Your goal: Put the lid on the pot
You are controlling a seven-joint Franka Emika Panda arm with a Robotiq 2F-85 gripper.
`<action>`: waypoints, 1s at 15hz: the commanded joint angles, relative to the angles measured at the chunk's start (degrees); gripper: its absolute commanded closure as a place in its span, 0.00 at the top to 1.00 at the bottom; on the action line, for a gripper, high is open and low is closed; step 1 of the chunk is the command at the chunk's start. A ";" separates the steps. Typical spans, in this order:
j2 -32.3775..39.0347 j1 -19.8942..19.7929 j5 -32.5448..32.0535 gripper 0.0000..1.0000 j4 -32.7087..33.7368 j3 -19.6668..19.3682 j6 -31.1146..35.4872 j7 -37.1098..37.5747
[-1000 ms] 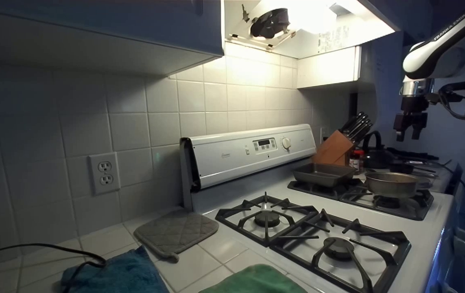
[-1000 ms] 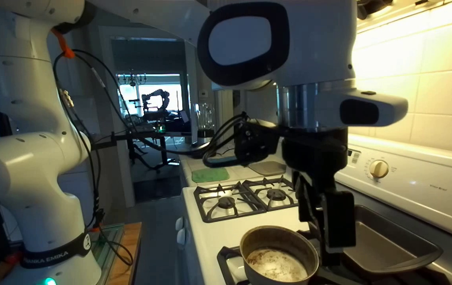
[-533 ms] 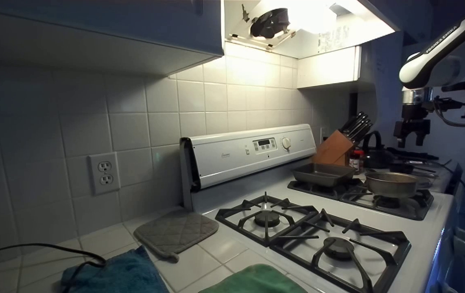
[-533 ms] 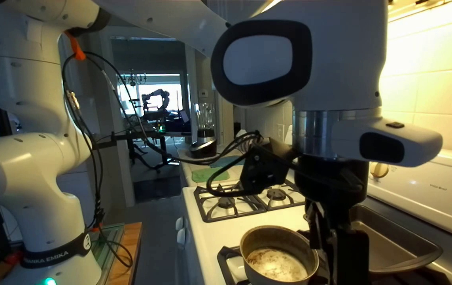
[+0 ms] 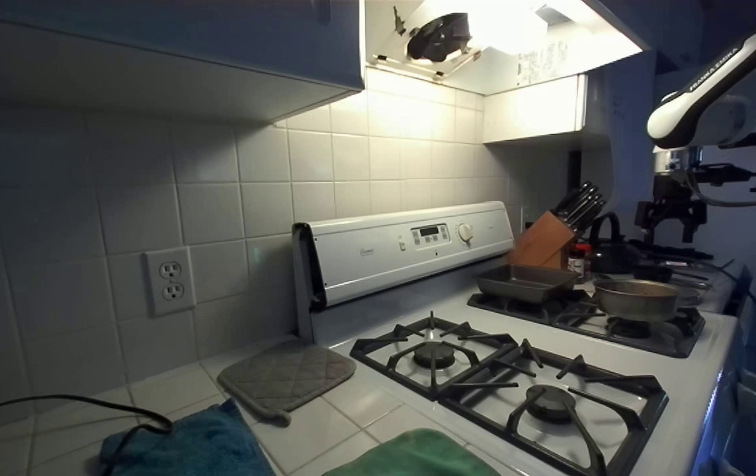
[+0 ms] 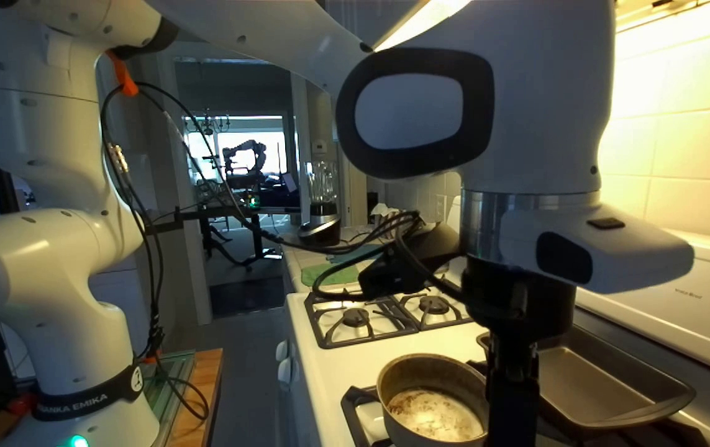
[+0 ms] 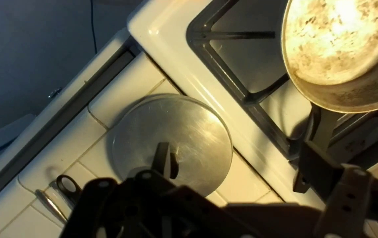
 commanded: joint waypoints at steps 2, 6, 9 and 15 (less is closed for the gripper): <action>3.38 -1.75 4.27 1.00 1.85 -0.25 0.60 5.15; 5.81 -2.63 4.30 1.00 2.59 -0.80 3.63 7.89; 7.47 -2.75 3.56 1.00 3.09 -1.09 5.91 9.41; 10.84 -2.79 2.77 1.00 4.61 -1.65 9.07 11.09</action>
